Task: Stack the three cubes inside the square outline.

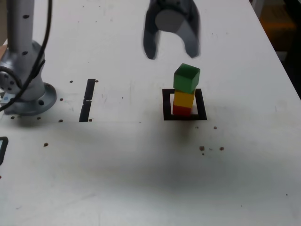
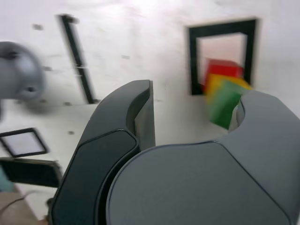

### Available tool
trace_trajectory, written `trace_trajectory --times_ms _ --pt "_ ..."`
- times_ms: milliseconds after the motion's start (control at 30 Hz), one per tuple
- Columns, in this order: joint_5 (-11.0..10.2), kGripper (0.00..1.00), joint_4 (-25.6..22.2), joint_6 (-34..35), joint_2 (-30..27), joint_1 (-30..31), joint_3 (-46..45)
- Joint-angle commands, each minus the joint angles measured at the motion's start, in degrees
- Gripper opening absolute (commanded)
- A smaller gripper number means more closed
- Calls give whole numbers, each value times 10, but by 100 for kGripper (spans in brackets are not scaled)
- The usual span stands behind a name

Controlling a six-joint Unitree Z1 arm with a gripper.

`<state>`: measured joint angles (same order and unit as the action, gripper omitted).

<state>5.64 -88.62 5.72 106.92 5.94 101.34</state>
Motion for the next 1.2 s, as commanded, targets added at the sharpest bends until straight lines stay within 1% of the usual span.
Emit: trace_trajectory --times_ms 0,233,433,533,700,1000,1167 --pt "-1 69 -3 4 -37 -9 -27" --pt "1 69 4 13 -87 -28 -109" --pt "14 69 24 16 -114 -47 -191" --pt "28 69 60 16 -125 -54 -253" --pt "47 69 110 14 -129 -57 -317" --pt "90 69 233 12 -126 -58 -441" --pt "102 69 270 11 -126 -58 -484"
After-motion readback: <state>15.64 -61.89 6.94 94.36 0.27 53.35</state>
